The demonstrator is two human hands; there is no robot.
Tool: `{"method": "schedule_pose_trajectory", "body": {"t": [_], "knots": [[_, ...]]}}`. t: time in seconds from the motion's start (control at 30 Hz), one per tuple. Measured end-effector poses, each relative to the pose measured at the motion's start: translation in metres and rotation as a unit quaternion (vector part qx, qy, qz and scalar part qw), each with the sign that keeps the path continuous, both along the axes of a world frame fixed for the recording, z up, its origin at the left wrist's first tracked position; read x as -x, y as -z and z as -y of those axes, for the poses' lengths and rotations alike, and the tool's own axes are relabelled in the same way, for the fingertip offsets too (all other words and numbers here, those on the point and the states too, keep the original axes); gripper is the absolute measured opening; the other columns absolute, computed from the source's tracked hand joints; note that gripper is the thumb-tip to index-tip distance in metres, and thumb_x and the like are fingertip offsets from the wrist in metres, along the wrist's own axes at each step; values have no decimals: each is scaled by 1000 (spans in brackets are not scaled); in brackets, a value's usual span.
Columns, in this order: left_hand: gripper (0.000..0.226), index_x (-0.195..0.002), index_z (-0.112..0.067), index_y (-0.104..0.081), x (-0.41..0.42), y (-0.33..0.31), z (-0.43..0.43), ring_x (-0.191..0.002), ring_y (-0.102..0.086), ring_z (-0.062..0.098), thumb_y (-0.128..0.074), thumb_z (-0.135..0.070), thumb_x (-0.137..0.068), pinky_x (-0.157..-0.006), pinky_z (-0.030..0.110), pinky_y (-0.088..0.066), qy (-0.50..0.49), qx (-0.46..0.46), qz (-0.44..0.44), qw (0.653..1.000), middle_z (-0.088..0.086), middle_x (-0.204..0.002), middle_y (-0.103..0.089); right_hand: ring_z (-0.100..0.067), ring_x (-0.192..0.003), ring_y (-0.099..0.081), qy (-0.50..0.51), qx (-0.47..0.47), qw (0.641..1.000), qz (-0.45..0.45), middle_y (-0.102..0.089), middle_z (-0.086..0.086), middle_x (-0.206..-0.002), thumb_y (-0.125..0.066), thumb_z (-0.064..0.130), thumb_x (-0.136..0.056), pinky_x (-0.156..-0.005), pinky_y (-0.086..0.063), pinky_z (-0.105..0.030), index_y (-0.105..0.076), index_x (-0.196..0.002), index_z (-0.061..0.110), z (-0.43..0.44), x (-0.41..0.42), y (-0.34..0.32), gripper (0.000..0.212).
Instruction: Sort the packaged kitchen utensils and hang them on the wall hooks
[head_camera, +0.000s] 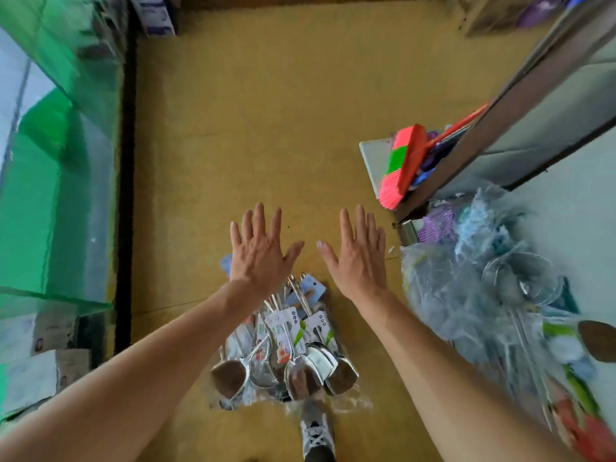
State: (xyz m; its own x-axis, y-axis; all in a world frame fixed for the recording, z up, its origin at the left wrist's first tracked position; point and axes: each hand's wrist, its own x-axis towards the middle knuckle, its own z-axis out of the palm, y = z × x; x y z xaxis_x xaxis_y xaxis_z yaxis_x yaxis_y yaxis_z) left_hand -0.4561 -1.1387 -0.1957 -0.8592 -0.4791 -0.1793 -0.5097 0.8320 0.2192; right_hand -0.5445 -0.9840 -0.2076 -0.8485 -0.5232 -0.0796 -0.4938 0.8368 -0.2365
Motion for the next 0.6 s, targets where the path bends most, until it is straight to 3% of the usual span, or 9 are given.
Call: {"method": "schedule_pose_trajectory", "body": {"t": [0.2,0.37,0.47,0.6], "knots": [[79,-156,-19,-12,32,-120,-87,-148,-9,36,-21,-68,-93,-119,55,-9,150,55,-51,986,15,-162,-9,-37,-149,-19,122,13,991,-61,-19,-19,-161,-21,64,-96,-120,-18,-53,-24,-155,13,-120,-17,-119,78],[78,-155,-19,-17,43,-196,-216,-147,-14,38,-26,-65,-93,-118,57,-12,249,35,-93,963,16,-161,-14,-39,-147,-24,240,1,965,-109,-25,-20,-159,-24,63,-96,-119,-21,-54,-26,-155,13,-262,-53,-191,77],[75,-154,-18,-21,36,-220,-317,-147,-14,37,-30,-63,-95,-119,55,-10,315,4,-130,940,15,-161,-15,-38,-146,-25,311,-19,942,-122,-27,-18,-159,-22,62,-97,-118,-25,-54,-28,-154,13,-362,-87,-215,75],[77,-156,-21,-10,16,-227,-462,-150,-2,33,-20,-66,-94,-121,51,-1,410,6,-117,905,12,-163,-3,-35,-149,-21,393,-39,911,-116,-22,-16,-161,-20,65,-98,-120,-21,-52,-27,-154,14,-490,-144,-215,76]]}}
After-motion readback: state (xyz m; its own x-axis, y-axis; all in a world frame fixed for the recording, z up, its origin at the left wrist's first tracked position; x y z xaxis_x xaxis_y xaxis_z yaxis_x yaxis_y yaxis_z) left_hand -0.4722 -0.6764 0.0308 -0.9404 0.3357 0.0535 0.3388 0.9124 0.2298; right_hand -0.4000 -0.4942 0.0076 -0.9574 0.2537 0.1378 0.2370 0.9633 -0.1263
